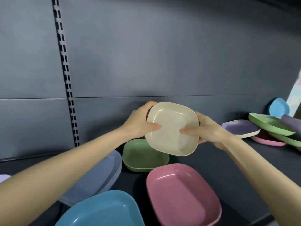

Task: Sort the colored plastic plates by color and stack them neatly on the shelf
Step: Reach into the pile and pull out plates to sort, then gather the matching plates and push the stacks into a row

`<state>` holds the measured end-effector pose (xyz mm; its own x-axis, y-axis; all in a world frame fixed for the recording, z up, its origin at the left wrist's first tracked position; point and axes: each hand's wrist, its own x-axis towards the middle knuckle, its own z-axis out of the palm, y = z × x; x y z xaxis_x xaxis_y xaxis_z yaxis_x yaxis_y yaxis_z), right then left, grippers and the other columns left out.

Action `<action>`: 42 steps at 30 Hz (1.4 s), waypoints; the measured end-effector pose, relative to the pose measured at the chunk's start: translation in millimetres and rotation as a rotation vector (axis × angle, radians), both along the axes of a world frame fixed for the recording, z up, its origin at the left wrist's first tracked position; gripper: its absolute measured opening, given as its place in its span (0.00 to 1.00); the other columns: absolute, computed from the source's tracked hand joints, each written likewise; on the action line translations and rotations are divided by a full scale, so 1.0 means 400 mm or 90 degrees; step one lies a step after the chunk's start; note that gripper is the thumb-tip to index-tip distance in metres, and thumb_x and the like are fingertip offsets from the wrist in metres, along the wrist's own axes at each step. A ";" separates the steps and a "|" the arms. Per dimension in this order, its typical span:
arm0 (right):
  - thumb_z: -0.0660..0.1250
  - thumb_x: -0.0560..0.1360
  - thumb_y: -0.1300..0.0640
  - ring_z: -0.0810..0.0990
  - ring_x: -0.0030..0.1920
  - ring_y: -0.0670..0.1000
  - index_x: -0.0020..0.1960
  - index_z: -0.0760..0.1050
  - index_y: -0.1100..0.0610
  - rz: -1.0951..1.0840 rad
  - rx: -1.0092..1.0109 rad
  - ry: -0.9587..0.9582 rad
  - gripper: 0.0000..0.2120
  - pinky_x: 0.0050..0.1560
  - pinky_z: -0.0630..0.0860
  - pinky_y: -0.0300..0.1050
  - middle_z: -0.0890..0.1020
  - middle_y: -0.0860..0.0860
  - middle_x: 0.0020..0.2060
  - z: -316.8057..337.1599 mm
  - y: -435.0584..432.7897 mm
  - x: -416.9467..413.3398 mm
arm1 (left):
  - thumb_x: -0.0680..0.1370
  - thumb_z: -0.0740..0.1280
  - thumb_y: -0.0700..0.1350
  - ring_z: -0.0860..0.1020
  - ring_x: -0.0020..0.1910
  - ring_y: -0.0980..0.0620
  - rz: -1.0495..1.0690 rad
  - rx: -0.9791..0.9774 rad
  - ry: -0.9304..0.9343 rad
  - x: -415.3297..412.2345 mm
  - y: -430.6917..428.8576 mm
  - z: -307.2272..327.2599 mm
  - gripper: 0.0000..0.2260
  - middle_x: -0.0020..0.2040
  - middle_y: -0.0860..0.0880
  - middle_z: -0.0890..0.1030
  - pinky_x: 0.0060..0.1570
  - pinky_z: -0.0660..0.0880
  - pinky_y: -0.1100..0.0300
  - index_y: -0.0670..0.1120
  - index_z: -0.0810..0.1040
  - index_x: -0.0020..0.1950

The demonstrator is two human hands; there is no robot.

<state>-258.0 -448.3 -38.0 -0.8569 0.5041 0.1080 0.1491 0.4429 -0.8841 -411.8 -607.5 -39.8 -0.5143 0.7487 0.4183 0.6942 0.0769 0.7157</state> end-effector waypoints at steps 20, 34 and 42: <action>0.76 0.65 0.63 0.81 0.40 0.54 0.55 0.69 0.53 0.150 0.147 -0.183 0.23 0.28 0.78 0.44 0.78 0.55 0.42 -0.145 0.392 -0.088 | 0.65 0.76 0.56 0.75 0.50 0.45 0.191 -0.493 0.195 0.048 0.323 -0.106 0.30 0.49 0.48 0.77 0.45 0.72 0.53 0.45 0.67 0.57; 0.69 0.73 0.47 0.73 0.60 0.55 0.69 0.67 0.55 0.121 0.415 -0.239 0.27 0.56 0.68 0.42 0.75 0.55 0.59 -0.071 0.403 -0.058 | 0.74 0.66 0.59 0.68 0.63 0.47 0.121 -0.457 0.375 0.035 0.333 -0.050 0.25 0.62 0.48 0.73 0.60 0.66 0.55 0.49 0.71 0.67; 0.67 0.74 0.49 0.71 0.60 0.56 0.67 0.68 0.53 -0.055 0.547 -0.181 0.23 0.57 0.69 0.48 0.72 0.54 0.60 0.103 0.484 0.139 | 0.76 0.65 0.57 0.70 0.63 0.48 0.086 -0.276 0.503 0.174 0.421 0.121 0.22 0.62 0.49 0.74 0.61 0.68 0.52 0.52 0.69 0.68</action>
